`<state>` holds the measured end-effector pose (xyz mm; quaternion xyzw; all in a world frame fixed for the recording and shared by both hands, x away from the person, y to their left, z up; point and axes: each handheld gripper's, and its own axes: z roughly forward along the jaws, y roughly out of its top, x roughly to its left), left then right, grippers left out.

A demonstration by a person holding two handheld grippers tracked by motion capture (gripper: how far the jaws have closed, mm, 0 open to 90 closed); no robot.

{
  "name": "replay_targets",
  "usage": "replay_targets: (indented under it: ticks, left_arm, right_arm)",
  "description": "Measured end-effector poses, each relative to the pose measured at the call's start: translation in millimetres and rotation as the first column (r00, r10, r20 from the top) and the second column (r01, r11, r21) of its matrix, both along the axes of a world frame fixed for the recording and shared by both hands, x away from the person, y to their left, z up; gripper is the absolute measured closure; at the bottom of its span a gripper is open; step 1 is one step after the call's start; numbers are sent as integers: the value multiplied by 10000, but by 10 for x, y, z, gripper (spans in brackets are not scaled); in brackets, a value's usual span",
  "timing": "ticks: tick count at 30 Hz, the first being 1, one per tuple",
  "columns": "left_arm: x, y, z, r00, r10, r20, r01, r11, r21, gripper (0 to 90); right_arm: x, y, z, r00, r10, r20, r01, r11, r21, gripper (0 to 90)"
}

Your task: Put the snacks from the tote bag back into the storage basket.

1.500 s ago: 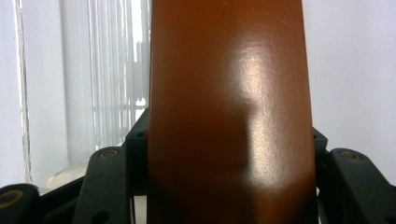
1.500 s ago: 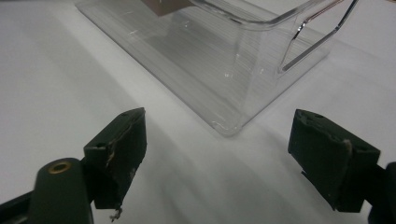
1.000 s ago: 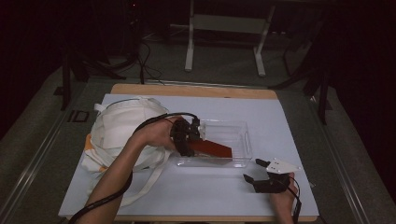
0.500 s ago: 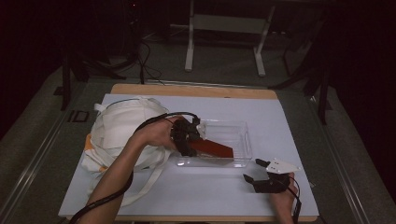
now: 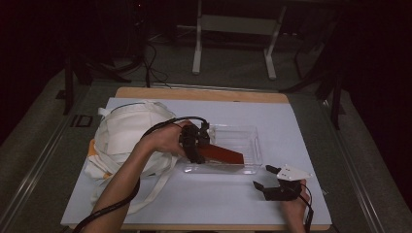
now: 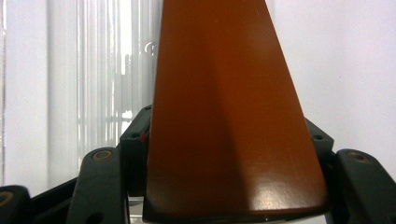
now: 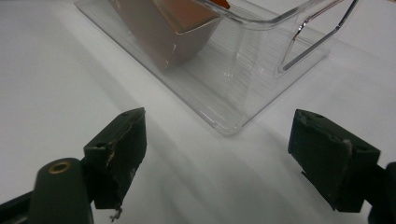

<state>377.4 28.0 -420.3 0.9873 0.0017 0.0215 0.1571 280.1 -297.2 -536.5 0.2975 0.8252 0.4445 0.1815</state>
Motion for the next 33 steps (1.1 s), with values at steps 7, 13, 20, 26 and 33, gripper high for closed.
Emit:
replay_targets:
  ticks: [7,13,20,26,33]
  left_arm:
    - [24,-17,-38,9979,362,-546,-346,9989,315,325]
    - [41,-9,-79,9961,573,-667,-530,9966,638,301]
    - [50,44,-46,9943,727,-785,-685,9962,546,300]
    - [53,68,-47,9949,698,-726,-658,9963,556,302]
    - [37,80,-25,9951,777,-607,-754,9964,393,303]
  right_arm:
    - [1,0,0,10000,12,6,-12,10000,-4,193]
    - [2,1,0,10000,21,-6,-21,10000,-18,193]
    - [2,2,-1,10000,20,-12,-20,10000,-18,193]
    - [2,1,0,10000,19,-8,-19,10000,-11,193]
    - [2,1,0,10000,13,0,-13,10000,-9,193]
